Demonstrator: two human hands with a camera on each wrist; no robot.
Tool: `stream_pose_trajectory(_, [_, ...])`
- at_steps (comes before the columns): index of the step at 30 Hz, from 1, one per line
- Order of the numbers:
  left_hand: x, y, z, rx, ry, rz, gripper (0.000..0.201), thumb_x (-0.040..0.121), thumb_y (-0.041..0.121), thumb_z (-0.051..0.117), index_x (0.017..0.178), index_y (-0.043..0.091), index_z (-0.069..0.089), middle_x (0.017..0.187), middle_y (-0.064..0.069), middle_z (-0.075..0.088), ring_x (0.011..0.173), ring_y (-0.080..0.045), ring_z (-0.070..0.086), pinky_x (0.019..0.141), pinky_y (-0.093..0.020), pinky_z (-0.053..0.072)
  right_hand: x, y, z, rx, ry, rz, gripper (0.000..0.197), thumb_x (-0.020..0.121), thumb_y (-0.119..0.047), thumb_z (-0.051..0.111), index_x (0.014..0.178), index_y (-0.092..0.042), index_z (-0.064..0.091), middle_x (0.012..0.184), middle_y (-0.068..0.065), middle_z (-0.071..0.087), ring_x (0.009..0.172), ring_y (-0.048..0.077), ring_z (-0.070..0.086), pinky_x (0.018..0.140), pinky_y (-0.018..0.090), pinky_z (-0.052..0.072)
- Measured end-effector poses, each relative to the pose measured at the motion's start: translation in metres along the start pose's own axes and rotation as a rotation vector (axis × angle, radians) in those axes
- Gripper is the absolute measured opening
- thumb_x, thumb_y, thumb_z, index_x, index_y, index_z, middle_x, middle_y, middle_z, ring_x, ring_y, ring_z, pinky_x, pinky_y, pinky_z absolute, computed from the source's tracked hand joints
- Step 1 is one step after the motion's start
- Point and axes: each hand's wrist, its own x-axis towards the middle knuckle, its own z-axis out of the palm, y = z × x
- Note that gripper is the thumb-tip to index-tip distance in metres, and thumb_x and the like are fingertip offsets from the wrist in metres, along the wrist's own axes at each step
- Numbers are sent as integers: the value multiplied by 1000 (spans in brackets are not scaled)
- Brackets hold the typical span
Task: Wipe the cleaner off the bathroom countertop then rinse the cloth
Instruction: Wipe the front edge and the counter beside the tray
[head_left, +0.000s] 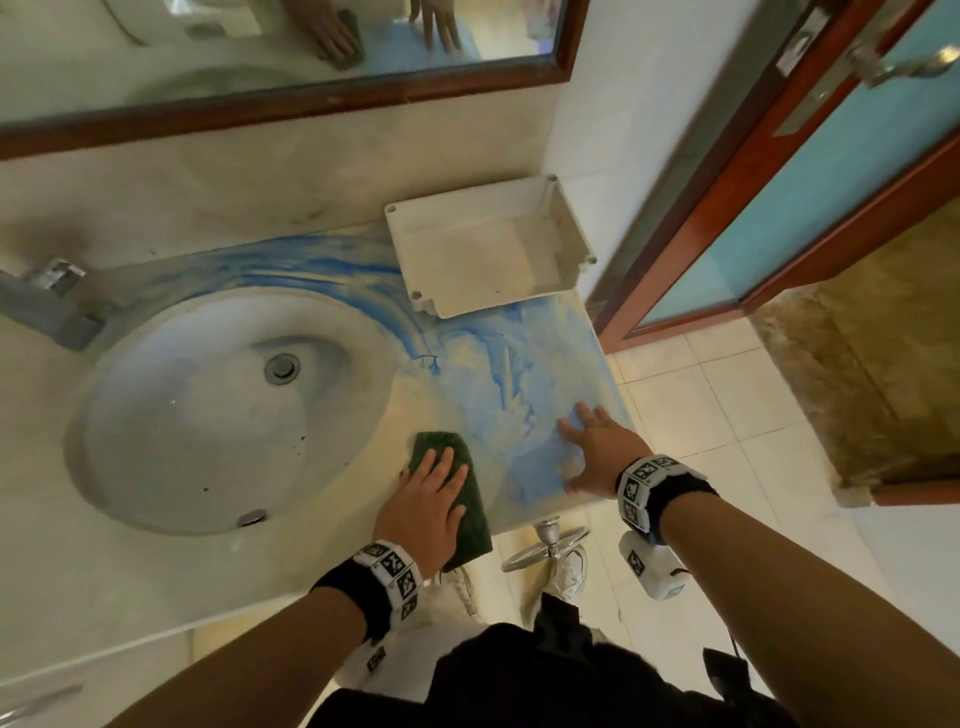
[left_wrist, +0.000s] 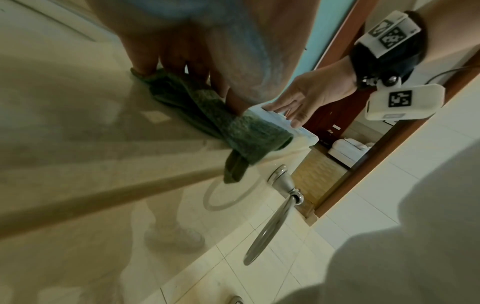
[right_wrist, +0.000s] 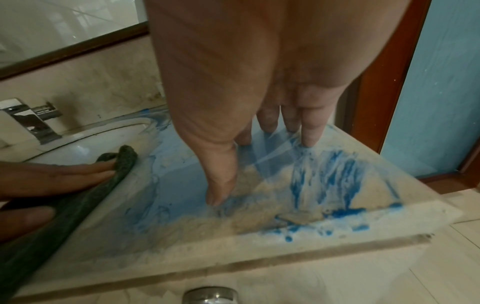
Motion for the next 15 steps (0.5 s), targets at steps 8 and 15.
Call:
stream_pose_trajectory(8, [53,24,-20,17,31,-12,56,102,38,30,155,28,13,163,3,1,150,-21,1,121,-44,11,0,-1,-6,-46,-14,-14,86,88,-52,59,155,-29,11,163,4,-5,150,29,5,116,42,28])
stream_pose_trajectory(15, [53,52,-12,-3,60,-106,57,103,36,29,156,25,11,163,-1,-1,150,-24,1,121,-45,12,1,10,-14,-138,30,-104,71,90,-50,52,152,-30,23,156,7,22,135,31,37,104,44,42])
